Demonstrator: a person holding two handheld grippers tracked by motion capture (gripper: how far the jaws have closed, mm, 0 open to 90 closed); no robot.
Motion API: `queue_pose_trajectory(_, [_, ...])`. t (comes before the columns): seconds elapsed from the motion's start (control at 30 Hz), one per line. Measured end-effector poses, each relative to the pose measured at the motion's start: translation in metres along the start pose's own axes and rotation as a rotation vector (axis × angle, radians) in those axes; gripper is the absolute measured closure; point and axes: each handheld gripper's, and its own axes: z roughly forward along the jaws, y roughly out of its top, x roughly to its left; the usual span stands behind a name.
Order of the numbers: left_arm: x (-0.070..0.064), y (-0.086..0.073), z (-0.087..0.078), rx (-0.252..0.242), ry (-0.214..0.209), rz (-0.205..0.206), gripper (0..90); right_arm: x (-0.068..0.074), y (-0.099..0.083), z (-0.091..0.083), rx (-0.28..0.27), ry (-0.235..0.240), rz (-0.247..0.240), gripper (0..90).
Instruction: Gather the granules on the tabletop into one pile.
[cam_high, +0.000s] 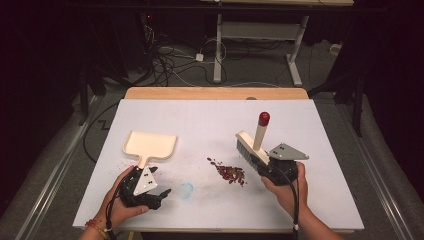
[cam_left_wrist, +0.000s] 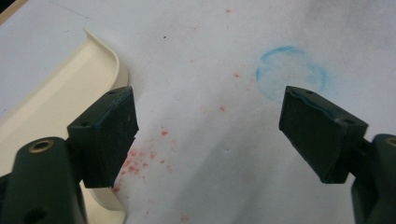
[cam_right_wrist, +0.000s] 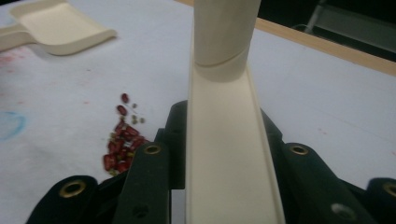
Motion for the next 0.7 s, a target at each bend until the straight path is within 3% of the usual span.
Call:
queue_pose_trajectory(0.17, [0.000,0.000,0.001,0.009,-0.007,0.009,18.9,0.002,-0.009,0.010,0.031,-0.037,0.002,67.1])
queue_pose_trajectory(0.3, [0.000,-0.001,0.001,0.005,-0.006,0.007,18.8,0.014,-0.014,0.018,0.053,-0.023,-0.022,67.1])
queue_pose_trajectory(0.47, [-0.001,-0.001,0.000,0.003,-0.005,0.009,18.9,0.038,-0.018,0.023,0.037,-0.018,-0.063,67.2])
queue_pose_trajectory(0.57, [-0.001,-0.001,0.001,0.006,-0.006,0.010,18.8,0.048,-0.017,0.027,0.039,-0.022,-0.111,67.1])
queue_pose_trajectory(0.7, [-0.001,-0.001,0.001,0.008,-0.007,0.008,18.8,0.049,-0.013,0.029,0.023,-0.010,-0.100,67.1])
